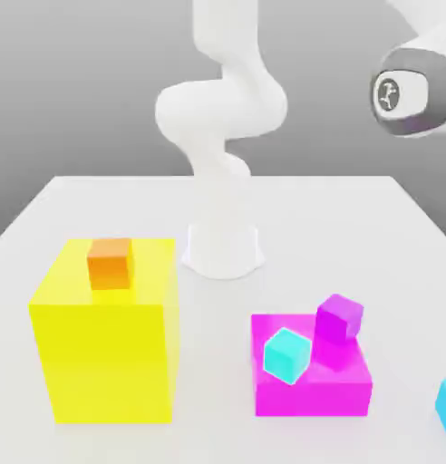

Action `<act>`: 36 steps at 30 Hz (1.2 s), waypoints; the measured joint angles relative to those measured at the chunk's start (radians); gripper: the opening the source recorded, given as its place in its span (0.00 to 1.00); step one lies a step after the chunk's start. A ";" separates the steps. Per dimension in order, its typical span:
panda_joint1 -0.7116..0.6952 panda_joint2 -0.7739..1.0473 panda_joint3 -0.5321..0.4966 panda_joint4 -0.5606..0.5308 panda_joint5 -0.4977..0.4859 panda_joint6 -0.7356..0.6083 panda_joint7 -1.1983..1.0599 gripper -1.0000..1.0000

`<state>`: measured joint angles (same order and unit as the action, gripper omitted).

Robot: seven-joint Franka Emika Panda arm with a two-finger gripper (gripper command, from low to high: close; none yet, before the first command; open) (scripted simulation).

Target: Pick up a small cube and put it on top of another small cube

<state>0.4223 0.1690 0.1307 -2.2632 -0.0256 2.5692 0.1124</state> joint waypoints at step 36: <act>-0.004 -0.315 0.014 -0.360 0.102 -0.092 0.119 0.00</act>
<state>0.4181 -0.1456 0.1446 -2.6229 0.0762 2.4775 0.2315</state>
